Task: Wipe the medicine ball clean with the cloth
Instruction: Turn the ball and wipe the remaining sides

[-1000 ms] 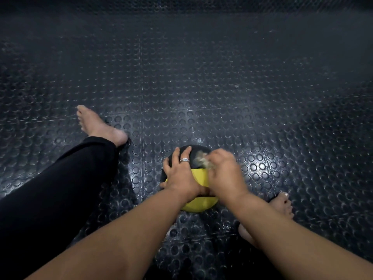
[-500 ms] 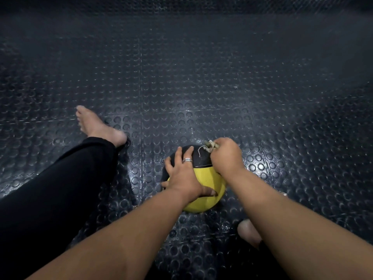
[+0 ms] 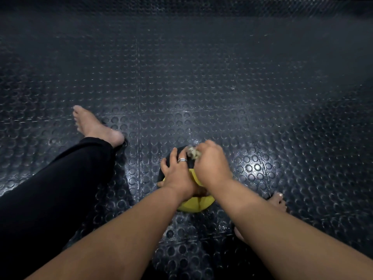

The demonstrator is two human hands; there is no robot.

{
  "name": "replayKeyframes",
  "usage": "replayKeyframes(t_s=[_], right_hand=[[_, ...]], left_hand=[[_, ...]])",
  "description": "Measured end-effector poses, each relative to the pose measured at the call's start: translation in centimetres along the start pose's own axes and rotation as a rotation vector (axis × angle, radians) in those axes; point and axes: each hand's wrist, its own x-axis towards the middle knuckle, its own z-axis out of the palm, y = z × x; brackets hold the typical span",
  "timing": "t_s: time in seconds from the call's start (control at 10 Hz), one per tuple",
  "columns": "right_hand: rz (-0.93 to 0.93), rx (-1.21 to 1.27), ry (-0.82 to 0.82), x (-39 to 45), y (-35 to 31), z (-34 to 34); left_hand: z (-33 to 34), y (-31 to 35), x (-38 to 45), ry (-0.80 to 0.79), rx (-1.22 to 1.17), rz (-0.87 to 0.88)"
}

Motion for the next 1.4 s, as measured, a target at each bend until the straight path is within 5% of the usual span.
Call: replayKeyframes(t_s=[0.1,0.2,0.3,0.5,0.7,0.9,1.0,1.2,1.4], right_hand=[[-0.057,0.014,0.038,-1.7,0.4,0.1],[0.143,0.016,0.109,-0.7,2.4,0.3],[0.284,0.033,0.066,0.7,3.8,-0.5],[-0.123,0.058,0.022,-1.9,0.5,0.1],[0.044,0.068,0.177,-0.8,3.0,0.8],[-0.552,0.027,0.137,-1.9,3.4,1.5],[-0.424,0.077,0.185,-1.5,3.8,1.9],[0.458,0.244,0.009,1.0,6.6,0.3],[0.932,0.815,-0.006,-1.6,9.4,-0.7]], left_hand=[[12.0,-14.0,16.8,0.138,-0.133,0.141],[6.7,-7.5,11.3,0.128,-0.062,0.16],[-0.9,3.0,-1.6,0.067,0.138,-0.008],[-1.3,2.0,0.6,0.051,0.198,-0.045],[-1.2,2.5,-0.2,0.071,0.096,-0.033],[-2.5,0.4,0.5,0.057,0.147,0.049],[-2.2,0.9,0.1,0.083,0.063,0.006],[-1.6,1.7,-1.2,0.1,0.103,-0.01],[-4.1,-0.1,-1.9,0.06,0.044,-0.011]])
